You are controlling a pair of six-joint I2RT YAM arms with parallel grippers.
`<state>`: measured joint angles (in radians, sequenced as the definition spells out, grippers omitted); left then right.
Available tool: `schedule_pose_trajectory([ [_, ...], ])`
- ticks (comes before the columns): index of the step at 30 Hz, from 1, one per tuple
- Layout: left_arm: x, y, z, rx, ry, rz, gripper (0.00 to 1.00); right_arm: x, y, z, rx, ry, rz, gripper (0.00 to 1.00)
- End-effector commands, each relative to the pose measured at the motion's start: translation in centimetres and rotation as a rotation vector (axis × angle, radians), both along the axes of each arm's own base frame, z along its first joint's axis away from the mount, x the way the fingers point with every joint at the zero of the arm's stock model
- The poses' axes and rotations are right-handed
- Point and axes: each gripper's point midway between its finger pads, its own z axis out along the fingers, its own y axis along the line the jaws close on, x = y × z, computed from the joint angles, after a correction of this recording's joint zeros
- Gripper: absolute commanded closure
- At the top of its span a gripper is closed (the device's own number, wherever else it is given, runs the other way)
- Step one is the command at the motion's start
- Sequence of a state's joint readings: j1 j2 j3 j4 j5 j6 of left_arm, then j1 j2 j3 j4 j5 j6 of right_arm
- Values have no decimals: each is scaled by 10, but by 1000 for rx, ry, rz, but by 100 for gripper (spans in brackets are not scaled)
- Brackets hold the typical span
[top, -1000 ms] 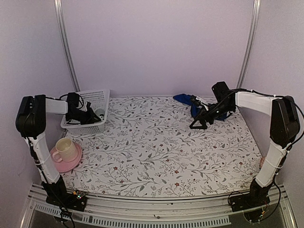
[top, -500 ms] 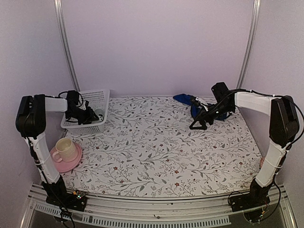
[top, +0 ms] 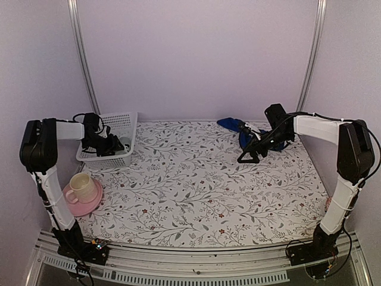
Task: Roll the towels
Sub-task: Adjust the towel in the storage box.
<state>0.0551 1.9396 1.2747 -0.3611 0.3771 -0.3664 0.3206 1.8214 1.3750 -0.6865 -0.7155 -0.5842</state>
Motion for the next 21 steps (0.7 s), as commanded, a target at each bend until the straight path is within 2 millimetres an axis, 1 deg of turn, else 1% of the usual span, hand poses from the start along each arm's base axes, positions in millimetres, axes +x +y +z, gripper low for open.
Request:
schedule_pose_trajectory([
  [1, 7, 0, 28, 40, -76, -6, 33, -1, 2, -6, -9, 11, 13, 1],
  [6, 11, -9, 43, 109, -100, -18, 24, -1, 3, -5, -10, 8, 13, 1],
  [7, 12, -11, 44, 137, -99, -22, 22, -1, 3, -5, -10, 6, 13, 1],
  [10, 13, -15, 44, 226, -81, -27, 21, -2, 2, -3, -11, 2, 13, 1],
  [14, 12, -15, 38, 342, -36, -22, 22, -2, 2, -1, -8, -2, 13, 1],
  [21, 7, -21, 30, 476, 3, -33, 27, -3, 3, 0, -2, 0, 15, 1],
])
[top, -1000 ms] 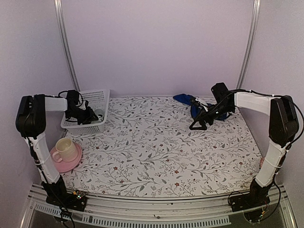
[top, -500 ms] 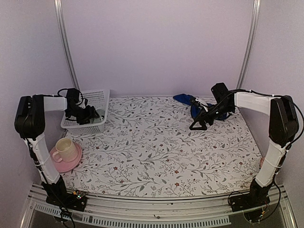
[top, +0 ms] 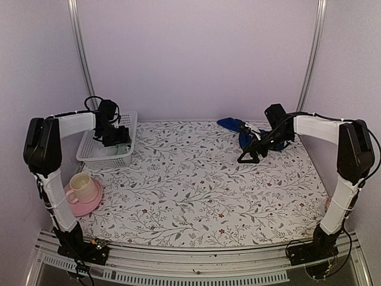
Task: Roll the towels
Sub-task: Adjust the towel in the storage box.
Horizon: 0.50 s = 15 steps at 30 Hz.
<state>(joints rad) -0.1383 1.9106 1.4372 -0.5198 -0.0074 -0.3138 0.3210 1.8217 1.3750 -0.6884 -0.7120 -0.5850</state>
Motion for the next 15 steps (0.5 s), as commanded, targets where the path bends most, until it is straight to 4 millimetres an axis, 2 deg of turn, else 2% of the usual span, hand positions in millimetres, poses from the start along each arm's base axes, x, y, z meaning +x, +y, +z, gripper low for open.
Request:
schedule_pose_trajectory([
  [1, -7, 7, -15, 144, 66, 11, 28, -3, 3, 2, 3, -1, 16, 1],
  [2, -8, 5, -14, 166, 68, 7, 28, -3, 3, 2, 4, -1, 15, 1],
  [3, -9, 3, -26, 183, 97, -1, 28, -3, 3, 3, 4, -3, 15, 1],
  [5, -10, 0, -34, 210, 119, -10, 29, -3, 3, 3, 3, -4, 15, 1],
  [15, -17, -4, -48, 392, 176, -33, 30, -2, 3, 3, 2, -7, 16, 1],
])
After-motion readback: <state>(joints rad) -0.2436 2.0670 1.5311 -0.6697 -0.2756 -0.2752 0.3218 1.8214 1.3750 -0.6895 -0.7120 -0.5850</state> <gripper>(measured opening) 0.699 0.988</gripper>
